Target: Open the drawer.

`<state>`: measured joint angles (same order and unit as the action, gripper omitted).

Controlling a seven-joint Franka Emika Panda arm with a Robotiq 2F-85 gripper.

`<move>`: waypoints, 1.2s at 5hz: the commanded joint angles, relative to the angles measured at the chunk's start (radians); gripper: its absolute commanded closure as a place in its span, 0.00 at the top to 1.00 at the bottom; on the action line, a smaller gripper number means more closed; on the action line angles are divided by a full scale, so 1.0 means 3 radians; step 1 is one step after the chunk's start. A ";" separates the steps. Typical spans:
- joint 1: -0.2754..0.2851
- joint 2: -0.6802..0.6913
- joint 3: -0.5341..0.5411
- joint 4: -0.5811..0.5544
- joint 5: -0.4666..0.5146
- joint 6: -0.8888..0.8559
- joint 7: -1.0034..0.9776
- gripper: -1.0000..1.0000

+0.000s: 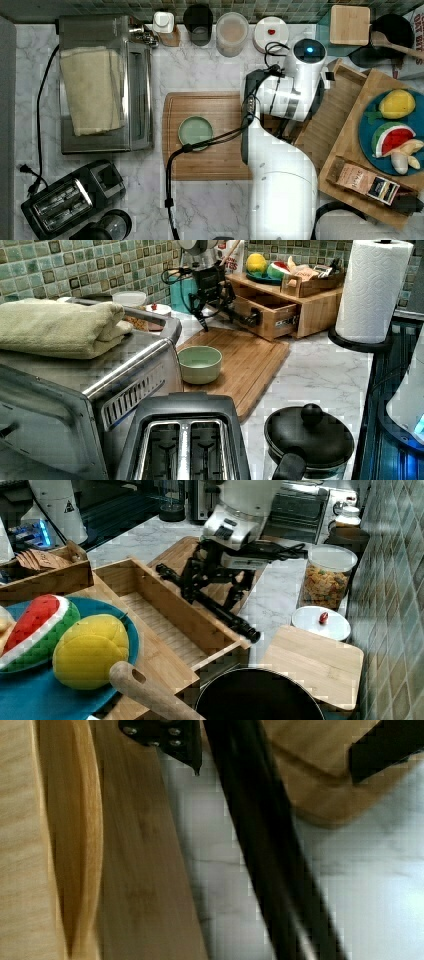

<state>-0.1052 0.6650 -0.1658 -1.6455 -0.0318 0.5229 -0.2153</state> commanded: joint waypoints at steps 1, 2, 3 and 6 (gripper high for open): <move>0.0621 0.0551 0.0571 0.1500 0.0311 0.0088 0.0506 1.00; 0.0706 0.0061 0.0549 0.0514 0.0343 0.1009 0.0663 1.00; 0.0646 0.0061 0.0623 0.0513 0.0276 0.1010 0.0700 1.00; 0.0615 0.0061 0.0662 0.0512 0.0241 0.1010 0.0719 1.00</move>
<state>-0.0427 0.7075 -0.1028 -1.6182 -0.0169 0.7383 -0.0374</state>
